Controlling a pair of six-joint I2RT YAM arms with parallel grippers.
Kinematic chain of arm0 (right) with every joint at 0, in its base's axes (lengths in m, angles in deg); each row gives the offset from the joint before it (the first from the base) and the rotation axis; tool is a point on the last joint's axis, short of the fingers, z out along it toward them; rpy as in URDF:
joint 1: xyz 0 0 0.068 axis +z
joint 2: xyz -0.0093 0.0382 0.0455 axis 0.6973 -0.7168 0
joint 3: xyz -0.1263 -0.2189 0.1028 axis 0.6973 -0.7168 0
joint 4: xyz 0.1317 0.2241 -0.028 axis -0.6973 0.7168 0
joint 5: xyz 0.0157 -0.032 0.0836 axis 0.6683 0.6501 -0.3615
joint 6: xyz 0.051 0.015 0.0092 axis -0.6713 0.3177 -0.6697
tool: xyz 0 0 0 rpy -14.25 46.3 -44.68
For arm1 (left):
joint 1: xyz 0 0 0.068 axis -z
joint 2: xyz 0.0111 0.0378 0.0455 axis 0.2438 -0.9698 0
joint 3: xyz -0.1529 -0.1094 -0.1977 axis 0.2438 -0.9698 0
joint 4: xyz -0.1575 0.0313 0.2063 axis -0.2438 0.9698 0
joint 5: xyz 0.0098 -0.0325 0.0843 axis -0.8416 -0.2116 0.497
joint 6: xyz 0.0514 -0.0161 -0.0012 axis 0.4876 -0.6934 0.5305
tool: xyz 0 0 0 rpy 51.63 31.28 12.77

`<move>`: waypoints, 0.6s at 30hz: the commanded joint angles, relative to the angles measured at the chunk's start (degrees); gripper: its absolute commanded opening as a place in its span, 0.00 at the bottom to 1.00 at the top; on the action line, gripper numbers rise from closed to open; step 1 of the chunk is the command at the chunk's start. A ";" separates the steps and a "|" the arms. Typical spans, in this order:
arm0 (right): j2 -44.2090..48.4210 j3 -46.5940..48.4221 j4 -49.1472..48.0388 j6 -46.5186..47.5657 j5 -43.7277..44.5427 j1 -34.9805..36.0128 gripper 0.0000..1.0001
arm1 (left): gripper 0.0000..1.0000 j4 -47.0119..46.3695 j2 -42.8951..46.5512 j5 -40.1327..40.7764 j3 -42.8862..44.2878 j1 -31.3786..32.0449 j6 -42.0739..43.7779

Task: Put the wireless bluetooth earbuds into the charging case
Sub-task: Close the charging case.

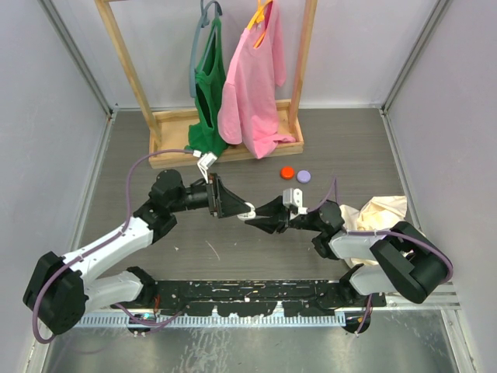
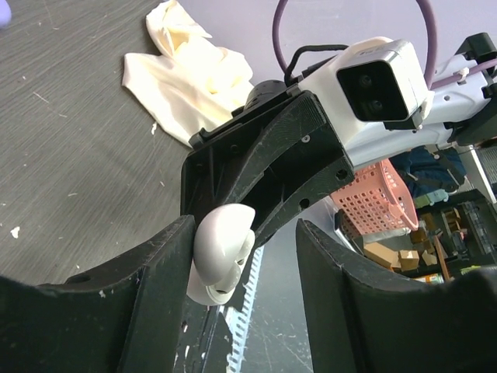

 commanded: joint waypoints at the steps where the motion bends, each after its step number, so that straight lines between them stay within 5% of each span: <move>1: 1.32 2.42 1.28 0.36 -1.07 -0.01 0.01 | 0.55 -5.48 2.42 -3.08 -0.02 -0.05 -1.23; 11: 2.37 2.24 5.83 1.20 -0.80 -0.04 0.01 | 0.57 -4.22 4.08 -3.71 -0.41 -0.06 -0.14; 18: 4.66 3.34 16.11 1.21 4.37 -0.14 0.01 | 0.65 14.18 9.16 8.98 0.66 -0.13 10.97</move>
